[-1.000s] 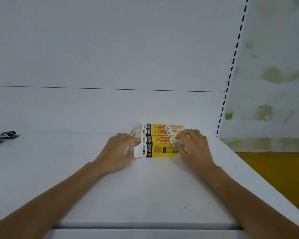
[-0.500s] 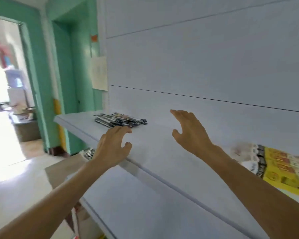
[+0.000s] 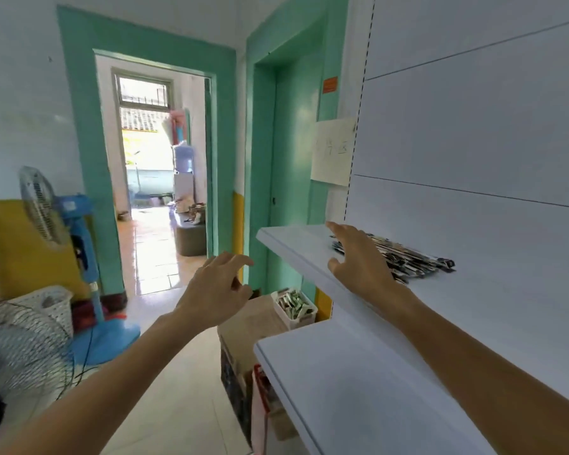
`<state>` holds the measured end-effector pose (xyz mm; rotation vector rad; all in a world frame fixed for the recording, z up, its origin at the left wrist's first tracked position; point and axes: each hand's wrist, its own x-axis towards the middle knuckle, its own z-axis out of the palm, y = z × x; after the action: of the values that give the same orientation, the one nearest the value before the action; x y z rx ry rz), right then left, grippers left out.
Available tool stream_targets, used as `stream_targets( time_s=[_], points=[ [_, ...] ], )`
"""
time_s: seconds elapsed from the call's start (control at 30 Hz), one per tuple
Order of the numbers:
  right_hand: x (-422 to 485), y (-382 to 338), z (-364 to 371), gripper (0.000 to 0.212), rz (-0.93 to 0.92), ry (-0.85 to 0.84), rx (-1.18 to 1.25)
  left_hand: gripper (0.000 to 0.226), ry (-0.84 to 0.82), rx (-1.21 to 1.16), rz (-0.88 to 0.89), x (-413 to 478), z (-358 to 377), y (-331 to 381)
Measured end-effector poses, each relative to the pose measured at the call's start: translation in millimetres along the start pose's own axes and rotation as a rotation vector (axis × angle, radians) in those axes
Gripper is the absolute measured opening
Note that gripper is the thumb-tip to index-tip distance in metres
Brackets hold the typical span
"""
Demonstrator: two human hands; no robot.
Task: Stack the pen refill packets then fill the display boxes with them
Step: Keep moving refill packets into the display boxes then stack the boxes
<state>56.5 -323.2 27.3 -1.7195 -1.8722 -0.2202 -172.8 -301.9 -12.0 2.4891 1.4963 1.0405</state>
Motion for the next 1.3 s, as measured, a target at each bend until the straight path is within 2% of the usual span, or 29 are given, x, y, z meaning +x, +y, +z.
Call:
stream_targets(
  time_s=[0.17,0.33,0.57,0.7,0.8,0.93,1.03,1.13,1.23,1.3],
  points=[
    [65,2,38,0.064,0.095,0.013,-0.017,0.044,-0.064,-0.066,0.108,81,22,-51],
    [114,18,55,0.063,0.207,0.073,-0.042,0.046,-0.156,-0.137,0.216,159,41,-73],
    [139,64,35,0.063,0.356,0.134,-0.111,0.038,-0.223,-0.241,0.381,238,90,-49],
    [136,101,0,0.062,0.419,0.223,-0.21,0.036,-0.222,-0.363,0.457,258,129,-17],
    [127,125,-7,0.061,0.499,0.274,-0.239,0.035,-0.285,-0.411,0.516,266,161,-6],
    [100,150,9,0.059,0.63,0.165,-0.239,0.031,-0.366,-0.457,0.543,287,193,-1],
    [82,160,8,0.049,0.698,0.109,-0.232,0.032,-0.42,-0.48,0.588,305,207,11],
    [76,156,9,0.033,0.712,0.112,-0.148,0.035,-0.502,-0.495,0.691,321,219,20],
    [82,149,20,0.032,0.708,-0.036,-0.154,0.024,-0.577,-0.561,0.75,332,228,22],
    [86,146,24,0.031,0.719,-0.052,-0.183,0.021,-0.556,-0.601,0.781,340,234,22]
  ],
)
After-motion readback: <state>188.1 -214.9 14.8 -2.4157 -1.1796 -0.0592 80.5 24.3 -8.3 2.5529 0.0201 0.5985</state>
